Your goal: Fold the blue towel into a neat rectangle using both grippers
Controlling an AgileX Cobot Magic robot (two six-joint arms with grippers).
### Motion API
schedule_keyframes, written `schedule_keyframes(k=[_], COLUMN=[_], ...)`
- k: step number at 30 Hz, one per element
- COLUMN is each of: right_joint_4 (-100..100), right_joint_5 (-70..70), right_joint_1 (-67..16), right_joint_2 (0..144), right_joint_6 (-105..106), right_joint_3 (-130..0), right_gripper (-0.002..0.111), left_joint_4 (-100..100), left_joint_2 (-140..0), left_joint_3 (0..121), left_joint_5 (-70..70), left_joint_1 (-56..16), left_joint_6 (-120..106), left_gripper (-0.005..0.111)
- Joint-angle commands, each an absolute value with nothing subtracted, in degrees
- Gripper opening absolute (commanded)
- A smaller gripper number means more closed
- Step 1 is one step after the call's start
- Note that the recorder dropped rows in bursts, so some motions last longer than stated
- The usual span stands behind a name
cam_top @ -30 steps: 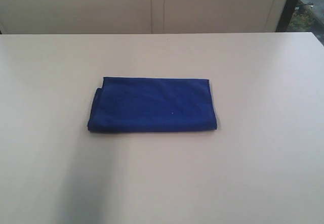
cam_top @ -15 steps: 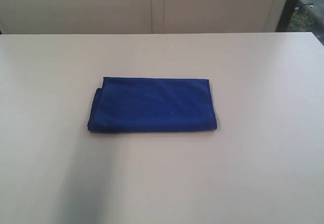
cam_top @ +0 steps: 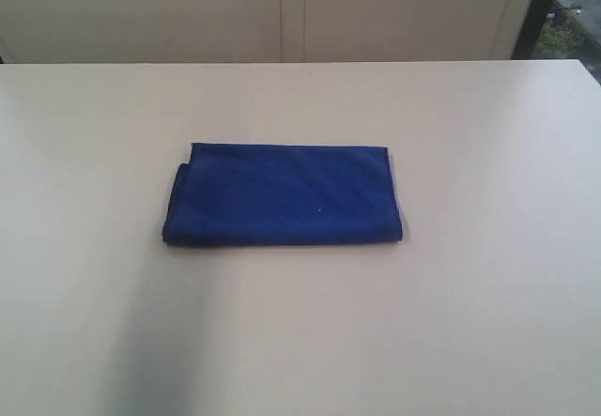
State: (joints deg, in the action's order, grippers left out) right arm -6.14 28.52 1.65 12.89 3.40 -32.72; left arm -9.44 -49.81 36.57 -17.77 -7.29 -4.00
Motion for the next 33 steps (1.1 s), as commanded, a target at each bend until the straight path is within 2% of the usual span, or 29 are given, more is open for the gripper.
schedule_keyframes(k=[1,12,17,33], right_joint_4=[-5.7,-5.6,-2.2,-1.6], right_joint_5=[28.0,29.5,29.6,26.5], right_joint_1=[1.7,1.7,-0.8,-1.1], right_joint_2=[11.9,11.5,11.5,6.3], right_joint_6=[2.3,2.3,2.3,2.3], right_joint_3=[-32.5,-32.5,-32.1,-12.6], right_gripper=[0.000,0.000,0.000,0.000], left_joint_4=[-9.7,-9.7,-9.7,-9.7], left_joint_2=[-49.3,-49.3,-49.3,-49.3], left_joint_3=[36.3,36.3,36.3,36.3], left_joint_5=[-18.5,-18.5,-18.5,-18.5], left_joint_1=[-7.1,-7.1,-7.1,-7.1], left_joint_6=[-4.3,-4.3,-4.3,-4.3], left_gripper=[0.000,0.000,0.000,0.000])
